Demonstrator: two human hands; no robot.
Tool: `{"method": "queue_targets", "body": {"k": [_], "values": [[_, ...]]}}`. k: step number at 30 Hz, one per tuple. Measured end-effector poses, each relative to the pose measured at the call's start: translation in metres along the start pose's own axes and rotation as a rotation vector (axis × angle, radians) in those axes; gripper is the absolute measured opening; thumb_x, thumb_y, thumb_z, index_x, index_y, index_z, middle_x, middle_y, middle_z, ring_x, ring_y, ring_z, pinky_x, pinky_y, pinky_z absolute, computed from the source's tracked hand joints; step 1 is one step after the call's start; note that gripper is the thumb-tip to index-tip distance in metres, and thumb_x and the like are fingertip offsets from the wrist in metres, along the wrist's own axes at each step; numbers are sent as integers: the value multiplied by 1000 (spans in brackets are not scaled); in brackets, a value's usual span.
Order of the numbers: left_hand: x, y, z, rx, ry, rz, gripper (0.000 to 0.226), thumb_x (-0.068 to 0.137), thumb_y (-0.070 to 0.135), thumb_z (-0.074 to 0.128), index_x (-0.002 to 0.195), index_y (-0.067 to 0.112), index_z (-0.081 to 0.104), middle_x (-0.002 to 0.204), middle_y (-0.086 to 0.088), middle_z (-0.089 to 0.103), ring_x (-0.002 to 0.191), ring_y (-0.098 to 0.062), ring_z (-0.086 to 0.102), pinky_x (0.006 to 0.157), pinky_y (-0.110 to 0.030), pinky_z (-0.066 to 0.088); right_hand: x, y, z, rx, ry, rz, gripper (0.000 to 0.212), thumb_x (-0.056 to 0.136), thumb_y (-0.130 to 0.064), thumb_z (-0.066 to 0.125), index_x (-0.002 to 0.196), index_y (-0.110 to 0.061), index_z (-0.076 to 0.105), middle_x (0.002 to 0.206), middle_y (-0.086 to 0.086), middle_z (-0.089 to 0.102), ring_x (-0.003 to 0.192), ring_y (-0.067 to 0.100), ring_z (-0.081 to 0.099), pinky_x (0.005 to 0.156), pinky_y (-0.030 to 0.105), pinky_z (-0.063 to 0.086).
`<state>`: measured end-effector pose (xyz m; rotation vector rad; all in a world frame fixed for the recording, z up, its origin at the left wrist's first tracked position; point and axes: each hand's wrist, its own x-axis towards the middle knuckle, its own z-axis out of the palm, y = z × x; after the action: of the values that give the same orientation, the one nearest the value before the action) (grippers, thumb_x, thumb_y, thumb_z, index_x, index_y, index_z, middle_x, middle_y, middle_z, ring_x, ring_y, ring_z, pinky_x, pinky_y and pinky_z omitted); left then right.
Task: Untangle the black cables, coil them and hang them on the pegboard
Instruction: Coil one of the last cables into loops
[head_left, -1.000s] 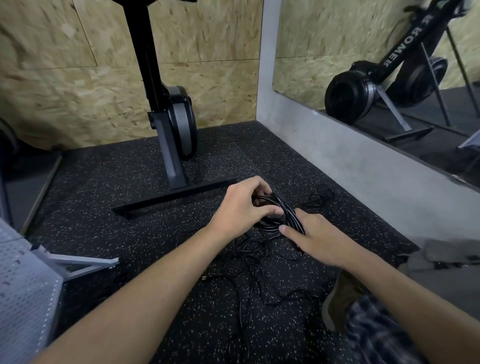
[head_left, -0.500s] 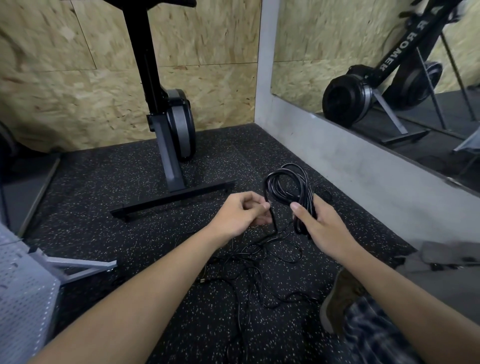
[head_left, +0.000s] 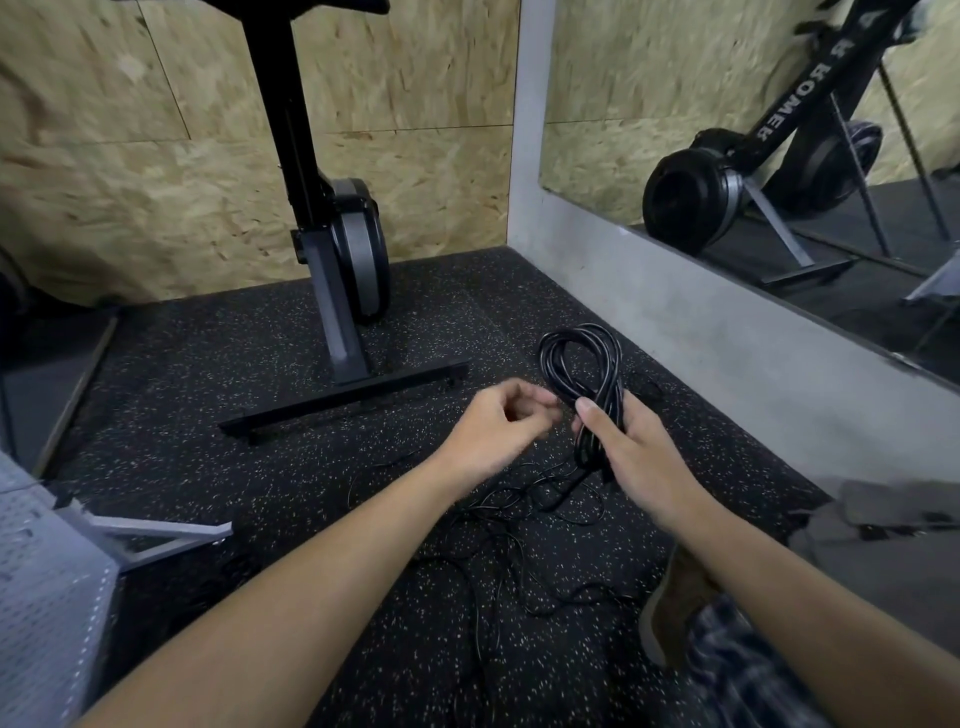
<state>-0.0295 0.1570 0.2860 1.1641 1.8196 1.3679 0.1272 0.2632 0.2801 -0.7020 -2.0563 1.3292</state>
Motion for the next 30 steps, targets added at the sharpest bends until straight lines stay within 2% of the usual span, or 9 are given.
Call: {"method": "queue_targets", "body": {"k": [4,8,12,14,17,21,24,27,30], "values": [[-7,-15,7,158,-393,-101,44,96,-4,55,131,21,61,123,13,66,121,-3,59,106,-23,44,2,-6,1,70,-27,30,29,106,-34,56,95,-9,66,79,-4,68,73,9,63,75,32,50],[-6,-32,20,188,-447,-136,50,96,-6,62,140,17,55,142,-2,61,136,-13,51,112,-30,42,1,-8,-1,122,-35,32,28,106,-35,57,95,-10,67,87,13,69,79,22,64,86,54,53],[-6,-38,28,190,-476,-153,55,101,6,63,147,30,44,151,4,54,134,-8,47,109,-26,36,0,-10,-2,231,-47,61,24,106,-31,58,93,-14,68,87,9,70,85,26,65,86,52,54],[-5,-42,29,287,-470,-119,45,103,18,63,143,33,50,145,6,58,135,-10,50,113,-29,36,0,-11,-3,273,-75,72,23,105,-31,59,96,-13,68,90,8,70,87,28,66,83,50,55],[-3,-49,26,474,-435,-42,18,104,27,60,122,28,65,119,5,68,116,-13,62,107,-35,47,2,-9,-5,140,-80,6,26,104,-36,59,98,-12,67,94,11,71,90,30,70,87,46,56],[-1,-55,11,533,-386,-58,12,104,32,61,104,23,68,101,5,70,95,-14,65,86,-31,49,6,-1,-13,-178,-31,-44,16,104,-40,57,104,-25,62,95,-10,68,85,-5,62,78,19,43],[0,-57,-1,614,-375,-76,14,105,34,61,97,24,65,89,5,68,79,-13,63,73,-29,48,11,7,-20,-284,-2,-14,20,103,-45,57,120,-33,55,107,-21,65,97,-8,60,79,13,41],[2,-45,-8,695,-335,77,13,103,35,63,99,23,68,93,8,65,85,-12,63,82,-36,55,14,13,-25,-421,14,6,23,104,-42,56,119,-25,54,102,-12,67,89,0,61,69,17,42],[3,-22,-11,712,-164,351,15,99,31,70,102,17,75,96,9,64,89,-7,61,86,-31,54,17,17,-26,-606,-68,-27,29,105,-40,55,125,-19,52,103,-3,67,89,15,63,76,32,48]]}}
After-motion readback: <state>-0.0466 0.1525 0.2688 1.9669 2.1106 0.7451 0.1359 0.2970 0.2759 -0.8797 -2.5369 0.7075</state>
